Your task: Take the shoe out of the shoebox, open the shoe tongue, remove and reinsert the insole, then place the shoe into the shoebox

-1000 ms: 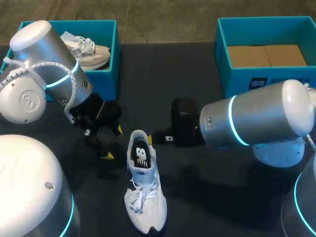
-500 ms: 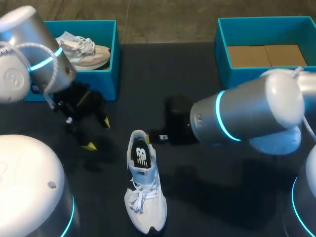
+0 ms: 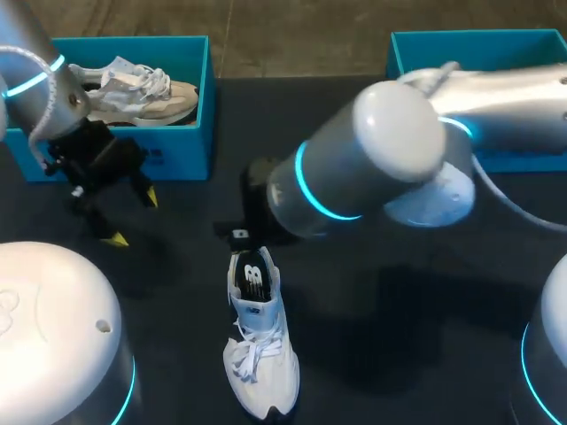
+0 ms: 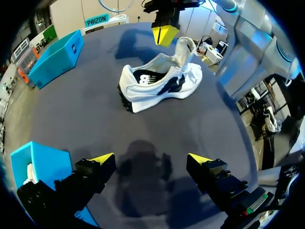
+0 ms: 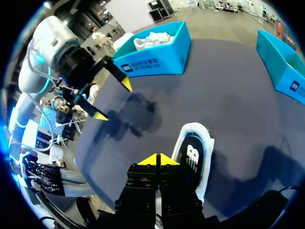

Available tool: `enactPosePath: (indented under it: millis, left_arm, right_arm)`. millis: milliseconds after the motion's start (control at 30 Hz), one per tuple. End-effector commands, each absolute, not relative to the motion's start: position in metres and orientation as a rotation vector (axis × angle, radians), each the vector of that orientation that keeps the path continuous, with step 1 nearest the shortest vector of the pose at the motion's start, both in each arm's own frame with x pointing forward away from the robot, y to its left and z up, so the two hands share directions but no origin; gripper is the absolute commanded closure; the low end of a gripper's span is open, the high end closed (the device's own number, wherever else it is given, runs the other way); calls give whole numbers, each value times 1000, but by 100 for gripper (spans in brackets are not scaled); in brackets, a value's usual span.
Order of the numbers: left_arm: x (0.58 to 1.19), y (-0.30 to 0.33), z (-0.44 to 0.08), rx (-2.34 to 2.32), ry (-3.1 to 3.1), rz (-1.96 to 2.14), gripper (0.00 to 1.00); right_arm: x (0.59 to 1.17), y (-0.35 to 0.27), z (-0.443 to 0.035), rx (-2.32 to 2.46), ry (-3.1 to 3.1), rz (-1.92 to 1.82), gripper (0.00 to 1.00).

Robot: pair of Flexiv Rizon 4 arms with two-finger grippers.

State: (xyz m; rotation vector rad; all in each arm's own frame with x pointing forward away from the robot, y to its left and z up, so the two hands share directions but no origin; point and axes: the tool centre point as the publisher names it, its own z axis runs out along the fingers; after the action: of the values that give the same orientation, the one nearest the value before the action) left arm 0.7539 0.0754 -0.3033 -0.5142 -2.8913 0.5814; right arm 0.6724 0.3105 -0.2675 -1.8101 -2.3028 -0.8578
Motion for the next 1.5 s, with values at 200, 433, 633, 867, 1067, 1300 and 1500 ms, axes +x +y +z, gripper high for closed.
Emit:
enactPosePath:
  millis: [200, 433, 633, 867, 1067, 1300, 1500]
  left_arm:
    - [768, 106, -290, -552, -2889, 585, 0]
    - [768, 106, -290, -552, -2889, 585, 0]
    - [776, 106, -292, -550, -2866, 587, 0]
    - [789, 115, -290, -617, -2859, 571, 0]
    - [796, 126, -290, -643, -2874, 553, 0]
    - [799, 132, -291, -657, -2887, 535, 0]
    - [799, 132, -291, -657, -2887, 535, 0]
  right_arm:
    - [673, 330, -279, -1862, -2335, -823, 100]
    - [673, 330, -279, -1862, -2335, -823, 100]
    - [675, 333, -282, -1884, -2338, -793, 100]
    - [676, 331, -290, -1961, -2347, -711, 100]
    - [678, 324, -296, -1986, -2379, -658, 100]
    - [681, 318, -303, -2016, -2374, -608, 100]
    - [681, 318, -303, -2016, -2374, -608, 100]
